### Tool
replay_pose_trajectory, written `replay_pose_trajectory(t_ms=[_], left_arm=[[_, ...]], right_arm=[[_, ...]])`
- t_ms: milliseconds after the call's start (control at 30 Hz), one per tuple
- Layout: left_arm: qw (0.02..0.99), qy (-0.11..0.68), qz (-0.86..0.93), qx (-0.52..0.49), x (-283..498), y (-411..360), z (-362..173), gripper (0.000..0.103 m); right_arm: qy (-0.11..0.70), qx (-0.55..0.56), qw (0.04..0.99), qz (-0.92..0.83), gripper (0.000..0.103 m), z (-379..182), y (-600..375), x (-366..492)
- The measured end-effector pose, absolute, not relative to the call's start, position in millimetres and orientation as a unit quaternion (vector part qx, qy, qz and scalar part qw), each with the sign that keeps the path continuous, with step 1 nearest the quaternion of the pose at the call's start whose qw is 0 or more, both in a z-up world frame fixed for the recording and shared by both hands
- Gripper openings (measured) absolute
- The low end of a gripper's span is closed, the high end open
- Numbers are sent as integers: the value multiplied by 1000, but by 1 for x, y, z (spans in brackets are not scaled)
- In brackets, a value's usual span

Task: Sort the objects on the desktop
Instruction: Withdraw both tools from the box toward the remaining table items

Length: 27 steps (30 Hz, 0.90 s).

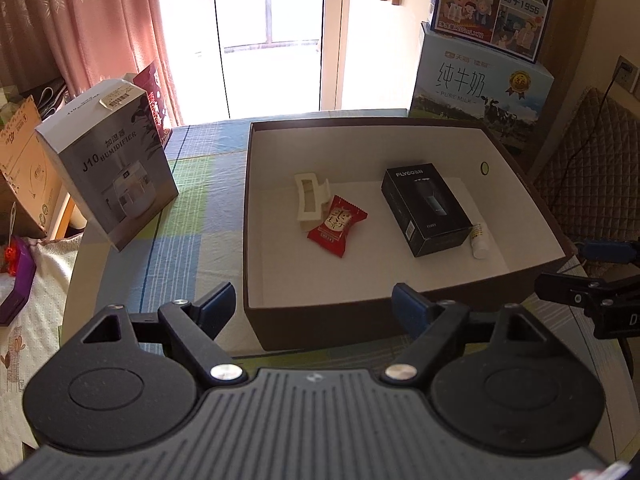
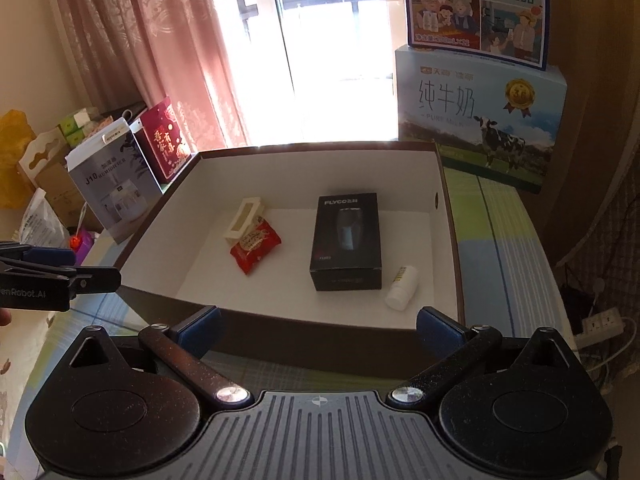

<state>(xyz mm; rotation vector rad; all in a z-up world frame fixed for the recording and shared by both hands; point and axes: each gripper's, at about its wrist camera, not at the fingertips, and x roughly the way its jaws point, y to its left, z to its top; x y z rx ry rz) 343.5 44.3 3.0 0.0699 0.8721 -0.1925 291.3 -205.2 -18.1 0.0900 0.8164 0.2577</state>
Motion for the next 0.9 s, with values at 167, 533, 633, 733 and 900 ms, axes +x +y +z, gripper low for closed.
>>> replay_pose_trajectory(t_ms=[167, 533, 633, 733, 900], left_arm=[[902, 421, -89, 37, 319, 42, 5, 83], [899, 426, -86, 45, 273, 40, 3, 83], [898, 430, -84, 43, 263, 41, 1, 83], [896, 434, -80, 45, 250, 43, -3, 83], [891, 445, -81, 44, 231, 47, -14, 83]], right_arm=[[392, 46, 910, 129, 101, -13, -206, 269], [397, 33, 906, 145, 101, -13, -201, 227], [403, 28, 903, 148, 101, -16, -200, 219], [410, 22, 899, 151, 101, -22, -199, 209], [428, 19, 891, 153, 101, -36, -200, 193]])
